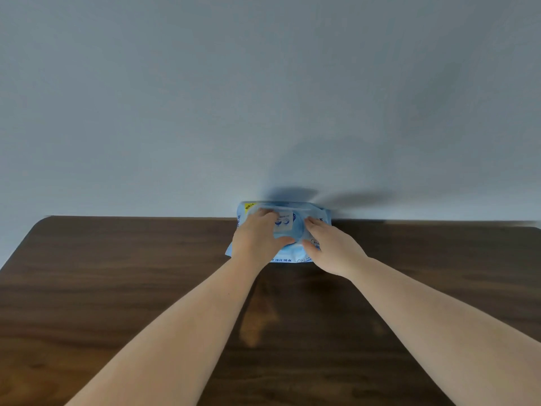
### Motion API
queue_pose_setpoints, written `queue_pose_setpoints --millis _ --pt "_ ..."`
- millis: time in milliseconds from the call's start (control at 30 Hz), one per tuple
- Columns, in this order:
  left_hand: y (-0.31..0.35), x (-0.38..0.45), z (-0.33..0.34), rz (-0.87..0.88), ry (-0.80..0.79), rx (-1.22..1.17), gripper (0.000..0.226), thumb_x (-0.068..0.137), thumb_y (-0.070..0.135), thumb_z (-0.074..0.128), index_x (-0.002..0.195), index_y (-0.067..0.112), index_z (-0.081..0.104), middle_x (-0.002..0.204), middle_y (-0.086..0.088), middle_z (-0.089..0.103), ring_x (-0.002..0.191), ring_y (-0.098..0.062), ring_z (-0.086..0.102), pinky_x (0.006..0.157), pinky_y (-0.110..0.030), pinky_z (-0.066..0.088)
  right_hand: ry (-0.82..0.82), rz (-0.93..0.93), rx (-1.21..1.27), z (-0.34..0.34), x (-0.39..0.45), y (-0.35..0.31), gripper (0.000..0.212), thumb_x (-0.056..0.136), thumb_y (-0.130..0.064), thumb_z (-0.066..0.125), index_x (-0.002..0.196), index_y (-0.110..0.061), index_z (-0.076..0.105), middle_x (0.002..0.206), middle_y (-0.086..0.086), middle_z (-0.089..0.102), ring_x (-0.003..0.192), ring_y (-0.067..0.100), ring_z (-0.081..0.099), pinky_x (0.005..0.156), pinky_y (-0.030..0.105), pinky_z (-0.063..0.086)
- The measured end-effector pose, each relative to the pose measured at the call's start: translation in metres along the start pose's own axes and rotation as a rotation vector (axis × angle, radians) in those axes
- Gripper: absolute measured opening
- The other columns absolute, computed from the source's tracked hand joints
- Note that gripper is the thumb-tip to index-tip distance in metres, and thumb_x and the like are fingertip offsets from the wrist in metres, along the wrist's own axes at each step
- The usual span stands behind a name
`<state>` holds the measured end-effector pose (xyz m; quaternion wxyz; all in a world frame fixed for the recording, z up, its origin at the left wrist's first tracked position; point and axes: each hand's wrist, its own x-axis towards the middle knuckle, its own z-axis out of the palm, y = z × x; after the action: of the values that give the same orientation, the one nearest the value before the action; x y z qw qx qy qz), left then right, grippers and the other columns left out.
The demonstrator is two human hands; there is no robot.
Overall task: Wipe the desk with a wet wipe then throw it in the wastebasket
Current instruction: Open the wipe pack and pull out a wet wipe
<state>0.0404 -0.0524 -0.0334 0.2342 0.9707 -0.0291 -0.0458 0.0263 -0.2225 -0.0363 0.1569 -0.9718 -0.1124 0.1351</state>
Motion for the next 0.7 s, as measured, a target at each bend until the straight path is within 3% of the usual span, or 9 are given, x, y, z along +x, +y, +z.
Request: queue_pose_setpoints --millis 67,133,233,300,367,467,567,700 --pt "-0.001 -0.002 -0.007 -0.016 0.036 -0.009 0.047 0.088 0.046 0.057 0.130 0.024 0.053 0.129 0.006 0.058 0.112 -0.016 0.056 0.087 -0.029 0.044 0.032 0.014 -0.034 -0.003 0.004 -0.005 0.038 0.098 -0.028 0.036 0.132 -0.011 0.046 0.135 0.007 0.054 0.114 0.026 0.056 0.082 0.036 0.048" --pt "-0.003 -0.002 -0.015 -0.023 0.060 0.005 0.037 0.095 0.035 0.048 0.129 0.021 0.055 0.127 0.001 0.061 0.111 -0.020 0.057 0.085 -0.028 0.043 0.057 0.024 -0.095 -0.005 0.008 -0.012 0.035 0.099 -0.030 0.034 0.124 -0.012 0.051 0.122 0.006 0.059 0.102 0.027 0.060 0.074 0.036 0.048" --pt "-0.004 -0.002 -0.018 -0.031 0.028 0.000 0.041 0.089 0.048 0.055 0.123 0.025 0.060 0.118 0.004 0.063 0.103 -0.019 0.059 0.075 -0.026 0.043 0.065 0.008 -0.136 -0.006 0.013 -0.020 0.034 0.100 -0.033 0.033 0.125 -0.022 0.054 0.115 0.006 0.056 0.100 0.026 0.058 0.068 0.033 0.046" --pt "-0.003 -0.001 -0.009 -0.003 -0.008 0.044 0.049 0.081 0.056 0.060 0.121 0.027 0.059 0.118 0.006 0.060 0.102 -0.016 0.058 0.072 -0.026 0.042 0.043 0.003 -0.148 -0.005 0.017 -0.021 0.032 0.100 -0.029 0.037 0.128 -0.026 0.052 0.116 0.009 0.049 0.104 0.024 0.051 0.072 0.034 0.047" --pt "0.000 0.001 -0.003 0.003 0.022 0.091 0.040 0.086 0.047 0.058 0.116 0.022 0.060 0.115 0.005 0.059 0.096 -0.018 0.058 0.067 -0.028 0.043 0.038 0.021 -0.134 -0.005 0.019 -0.020 0.036 0.099 -0.024 0.038 0.134 -0.031 0.046 0.117 0.008 0.044 0.107 0.024 0.047 0.077 0.035 0.048" --pt "0.003 0.002 -0.005 -0.078 0.139 -0.033 0.020 0.092 0.026 0.047 0.092 0.014 0.064 0.084 -0.002 0.063 0.071 -0.023 0.052 0.055 -0.026 0.036 0.053 0.061 -0.052 -0.004 0.021 -0.016 0.045 0.100 -0.025 0.036 0.143 -0.036 0.034 0.125 0.007 0.044 0.115 0.026 0.046 0.083 0.039 0.048" --pt "-0.008 0.002 -0.011 -0.259 0.256 -0.400 0.026 0.091 0.023 0.052 0.067 0.015 0.056 0.055 0.005 0.047 0.056 -0.015 0.043 0.048 -0.012 0.030 0.114 0.095 -0.024 -0.004 0.024 -0.015 0.041 0.098 -0.036 0.041 0.138 -0.029 0.044 0.126 0.007 0.048 0.118 0.027 0.047 0.089 0.039 0.046" --pt "-0.015 -0.002 -0.017 -0.294 0.261 -0.549 0.035 0.088 0.020 0.059 0.055 0.018 0.049 0.052 0.007 0.041 0.052 -0.014 0.040 0.048 -0.009 0.031 0.200 0.051 0.028 -0.004 0.030 -0.026 0.039 0.092 -0.045 0.053 0.124 -0.025 0.060 0.115 0.009 0.049 0.114 0.026 0.046 0.086 0.036 0.045"
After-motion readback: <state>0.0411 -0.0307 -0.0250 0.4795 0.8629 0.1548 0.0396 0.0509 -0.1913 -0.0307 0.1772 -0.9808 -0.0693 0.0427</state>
